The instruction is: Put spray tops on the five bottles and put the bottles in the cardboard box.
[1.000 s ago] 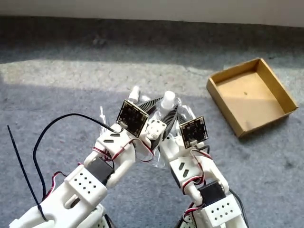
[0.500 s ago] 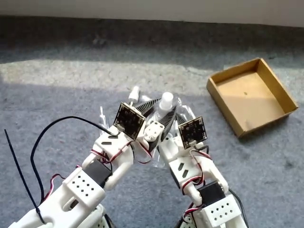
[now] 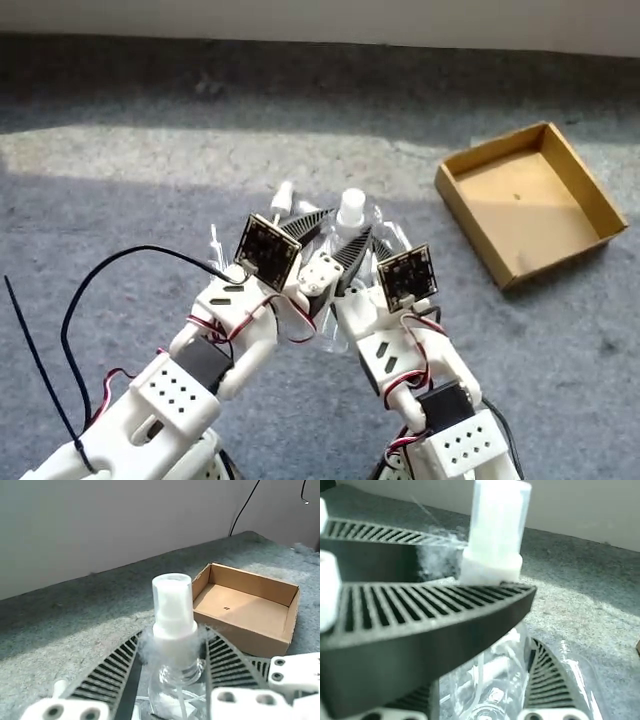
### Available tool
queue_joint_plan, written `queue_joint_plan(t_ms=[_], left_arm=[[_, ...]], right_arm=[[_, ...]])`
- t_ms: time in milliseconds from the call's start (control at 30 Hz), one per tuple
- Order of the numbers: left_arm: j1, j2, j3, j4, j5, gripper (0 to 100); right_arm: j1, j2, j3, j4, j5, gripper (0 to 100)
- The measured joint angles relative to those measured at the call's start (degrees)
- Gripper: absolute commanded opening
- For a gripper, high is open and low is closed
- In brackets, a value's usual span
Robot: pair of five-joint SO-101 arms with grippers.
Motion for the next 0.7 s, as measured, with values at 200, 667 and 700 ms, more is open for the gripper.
queue_joint_plan(t_ms=[200,667,700], left_arm=[[-2.5,0.1,0.0,0.1,0.0,13],[-2.6,-12.0,-0.7,11.3,-0.6,13],[-2.6,-14.0,-0.7,13.3,-0.6,13]], right_arm=[[0.0,0.0,0.0,0.0,0.0,8.0],[0.1,0.0,0.0,0.0,-0.2,8.0],[0.1,0.0,0.0,0.0,-0.2,8.0]])
